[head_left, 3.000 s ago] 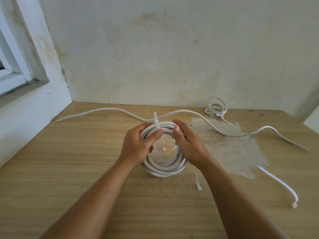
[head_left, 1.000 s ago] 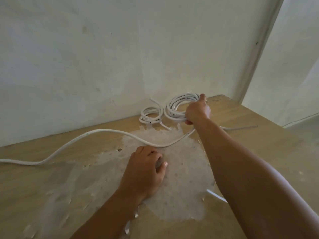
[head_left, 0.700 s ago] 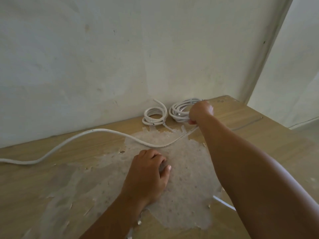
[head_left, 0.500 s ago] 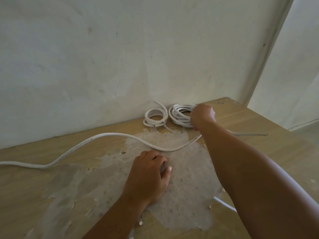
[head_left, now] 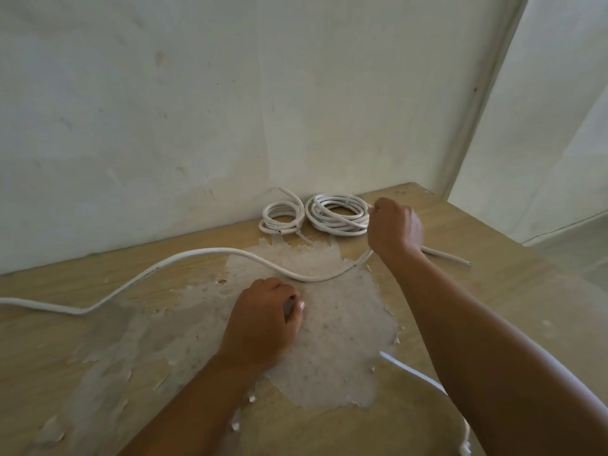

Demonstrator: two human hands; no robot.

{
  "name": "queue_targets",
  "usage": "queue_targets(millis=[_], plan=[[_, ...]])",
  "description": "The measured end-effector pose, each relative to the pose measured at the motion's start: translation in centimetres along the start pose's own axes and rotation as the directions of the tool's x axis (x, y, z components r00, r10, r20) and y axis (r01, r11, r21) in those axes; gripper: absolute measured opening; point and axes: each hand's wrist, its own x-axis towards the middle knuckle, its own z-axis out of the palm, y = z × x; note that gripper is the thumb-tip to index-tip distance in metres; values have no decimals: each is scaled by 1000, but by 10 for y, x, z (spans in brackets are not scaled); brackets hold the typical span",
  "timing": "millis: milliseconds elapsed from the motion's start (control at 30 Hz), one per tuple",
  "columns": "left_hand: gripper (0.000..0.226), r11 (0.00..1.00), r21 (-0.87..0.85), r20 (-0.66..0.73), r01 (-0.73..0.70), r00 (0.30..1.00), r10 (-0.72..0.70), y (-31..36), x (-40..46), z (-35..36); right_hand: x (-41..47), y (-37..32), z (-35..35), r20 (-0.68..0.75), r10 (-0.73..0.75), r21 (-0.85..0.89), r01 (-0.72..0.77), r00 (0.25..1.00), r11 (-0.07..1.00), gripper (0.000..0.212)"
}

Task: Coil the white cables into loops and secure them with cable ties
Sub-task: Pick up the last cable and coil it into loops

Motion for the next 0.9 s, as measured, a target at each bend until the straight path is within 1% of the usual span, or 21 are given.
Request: queue_targets(millis=[100,167,267,333,367,500,600,667,767,833,900], plan=[[15,1000,-13,-30,1,1000,-2,9,6,-1,-18,31,-7,-55,-48,-114,42,997,993,19],[12,1000,-18,-50,-16,999,15,18,15,1,-27,49,-13,-8,-40,-242,37,999,970,20],[22,998,-10,-25,-55,998,55,33,27,8,-28,72,-17,134,122,-408,-57,984,911,27],[27,998,-1,18,-69,997,69,40,25,13,-26,84,-16,186,225,-429,-127,956,894,33],[28,998,-1,33,-66,997,66,41,23,14,-26,88,-16,200,247,-415,-146,948,898,35],[35,999,22,53,-27,998,26,35,10,6,-30,89,-22,193,233,-372,-149,953,916,33],[47,999,31,16,16,1000,-16,26,3,-12,-33,82,-25,251,231,-318,-146,940,937,29],[53,998,44,-29,37,999,-36,20,0,-27,-37,73,-25,259,207,-223,-151,943,963,25],[61,997,54,-68,49,997,-45,12,-7,-51,-45,55,-29,228,158,-106,-137,961,985,17],[68,998,63,-45,29,999,-26,6,-14,-65,-51,43,-36,239,119,-34,-114,964,993,14],[73,998,65,0,14,1000,-14,0,-24,-79,-60,27,-48,255,74,86,-99,964,991,19]])
